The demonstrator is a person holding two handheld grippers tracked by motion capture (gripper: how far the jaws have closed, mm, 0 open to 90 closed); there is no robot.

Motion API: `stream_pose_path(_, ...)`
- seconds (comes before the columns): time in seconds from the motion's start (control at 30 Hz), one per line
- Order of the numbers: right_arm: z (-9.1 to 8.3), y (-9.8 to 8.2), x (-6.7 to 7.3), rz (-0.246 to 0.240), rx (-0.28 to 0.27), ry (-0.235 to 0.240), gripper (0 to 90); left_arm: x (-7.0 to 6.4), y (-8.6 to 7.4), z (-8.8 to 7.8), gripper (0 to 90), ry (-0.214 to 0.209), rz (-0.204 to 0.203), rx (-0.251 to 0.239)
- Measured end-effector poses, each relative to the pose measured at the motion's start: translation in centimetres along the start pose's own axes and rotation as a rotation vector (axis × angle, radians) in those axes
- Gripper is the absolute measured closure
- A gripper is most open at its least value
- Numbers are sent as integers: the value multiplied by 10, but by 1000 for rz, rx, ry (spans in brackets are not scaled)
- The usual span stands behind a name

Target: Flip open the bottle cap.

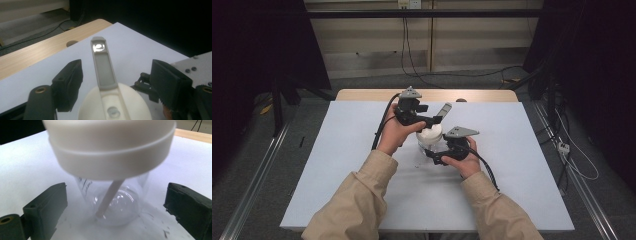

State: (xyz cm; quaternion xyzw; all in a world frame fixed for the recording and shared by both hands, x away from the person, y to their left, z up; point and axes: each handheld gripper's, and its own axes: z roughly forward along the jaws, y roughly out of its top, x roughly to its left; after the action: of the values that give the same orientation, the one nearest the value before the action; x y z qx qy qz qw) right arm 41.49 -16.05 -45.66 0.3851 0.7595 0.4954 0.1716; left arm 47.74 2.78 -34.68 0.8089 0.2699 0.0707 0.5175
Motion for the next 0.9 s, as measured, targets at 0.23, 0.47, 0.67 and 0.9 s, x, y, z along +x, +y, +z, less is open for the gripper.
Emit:
stream_pose_path(0.23,-17,-5,0,-6,4,5,51,-3,-12,-17,206,-14,7,-13)
stream_pose_path(0.47,-35,-9,1,-6,-6,5,53,-3,-29,-38,162,-11,26,-16)
stream_pose_path(0.67,-47,-14,1,-3,-8,0,57,-2,-49,-57,142,-7,22,-39)
stream_pose_path(0.9,-56,-18,0,-7,-9,-5,61,5,-71,-72,126,8,13,-26)
